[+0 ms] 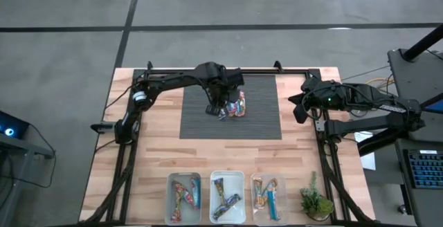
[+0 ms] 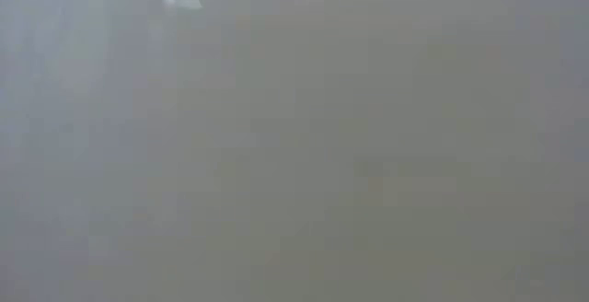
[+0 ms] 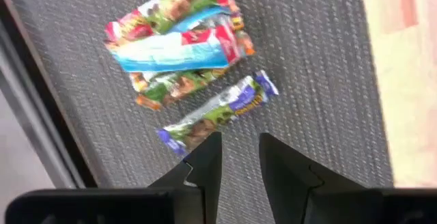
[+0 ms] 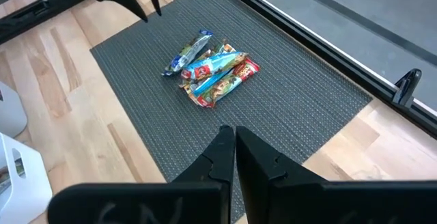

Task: Pick and place Granola Bars by type
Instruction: Put the blue granola bar into the white bin

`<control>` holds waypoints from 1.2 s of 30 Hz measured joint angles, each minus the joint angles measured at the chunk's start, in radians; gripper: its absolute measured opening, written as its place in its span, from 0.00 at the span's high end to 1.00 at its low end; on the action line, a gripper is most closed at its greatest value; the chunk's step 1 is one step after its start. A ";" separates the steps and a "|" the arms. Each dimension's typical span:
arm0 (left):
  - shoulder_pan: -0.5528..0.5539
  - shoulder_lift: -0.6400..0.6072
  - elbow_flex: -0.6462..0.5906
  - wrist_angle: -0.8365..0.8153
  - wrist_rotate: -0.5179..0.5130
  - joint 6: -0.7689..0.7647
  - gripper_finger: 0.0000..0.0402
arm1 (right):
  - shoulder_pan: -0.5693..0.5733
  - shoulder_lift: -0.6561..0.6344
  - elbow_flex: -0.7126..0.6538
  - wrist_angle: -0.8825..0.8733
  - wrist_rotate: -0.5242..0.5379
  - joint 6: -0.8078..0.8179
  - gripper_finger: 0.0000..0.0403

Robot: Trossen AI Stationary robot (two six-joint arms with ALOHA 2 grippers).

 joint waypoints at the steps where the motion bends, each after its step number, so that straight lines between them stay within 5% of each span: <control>1: -0.001 0.000 -0.004 -0.003 0.001 -0.001 0.79 | 0.000 0.000 0.000 0.000 0.000 0.000 0.98; 12: 0.010 0.000 -0.012 0.012 0.012 -0.076 0.78 | 0.000 0.000 0.000 0.000 0.000 0.000 0.98; 26: 0.023 0.000 -0.012 0.026 -0.004 -0.024 0.46 | 0.000 0.000 0.000 0.000 0.000 0.003 0.98; 36: 0.088 0.000 -0.018 0.060 -0.020 -0.109 0.44 | 0.000 0.000 0.000 0.000 0.000 0.006 0.98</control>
